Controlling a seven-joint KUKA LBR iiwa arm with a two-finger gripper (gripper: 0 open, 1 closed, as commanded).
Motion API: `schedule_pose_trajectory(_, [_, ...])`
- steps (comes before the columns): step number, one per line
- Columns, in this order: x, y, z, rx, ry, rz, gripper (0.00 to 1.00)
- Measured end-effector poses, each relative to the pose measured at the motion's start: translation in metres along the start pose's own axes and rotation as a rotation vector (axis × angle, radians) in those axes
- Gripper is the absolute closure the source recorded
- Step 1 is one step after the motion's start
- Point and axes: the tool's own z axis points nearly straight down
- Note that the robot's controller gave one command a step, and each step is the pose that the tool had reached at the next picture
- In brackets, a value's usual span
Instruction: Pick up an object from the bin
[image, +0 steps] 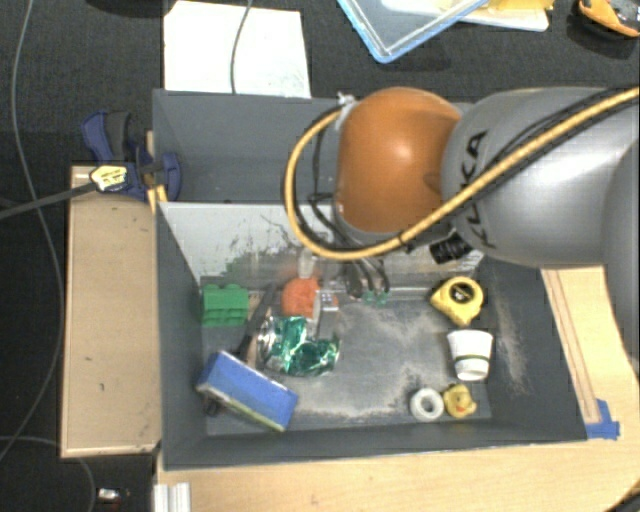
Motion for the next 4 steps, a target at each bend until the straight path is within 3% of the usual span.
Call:
schedule_pose_trajectory(1, [-0.002, -0.001, -0.005, -0.001, -0.008, 0.004, 0.00])
schedule_pose_trajectory(2, [-0.005, -0.053, 0.039, -0.001, -0.012, -0.082, 0.00])
schedule_pose_trajectory(3, [0.006, -0.025, 0.110, -0.005, -0.017, -0.009, 0.00])
schedule_pose_trajectory(4, [0.009, -0.021, 0.140, 0.005, -0.021, -0.433, 1.00])
